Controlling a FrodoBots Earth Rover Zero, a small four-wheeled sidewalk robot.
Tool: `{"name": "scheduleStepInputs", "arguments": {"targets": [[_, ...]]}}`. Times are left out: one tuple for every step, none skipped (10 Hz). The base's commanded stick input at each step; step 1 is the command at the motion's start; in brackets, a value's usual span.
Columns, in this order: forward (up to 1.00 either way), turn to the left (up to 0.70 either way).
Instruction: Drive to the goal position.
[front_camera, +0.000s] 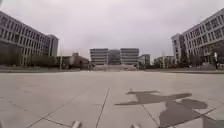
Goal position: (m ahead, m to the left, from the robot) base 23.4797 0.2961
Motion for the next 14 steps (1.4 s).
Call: {"name": "scheduleStepInputs", "arguments": {"targets": [[0.7, 0.0], [0.7, 0.0], [0.7, 0.0], [0.7, 0.0], [0.7, 0.0], [0.7, 0.0], [0.7, 0.0], [0.7, 0.0], [0.7, 0.0], [0.7, 0.0], [0.7, 0.0], [0.7, 0.0], [0.7, 0.0], [0.7, 0.0]]}}
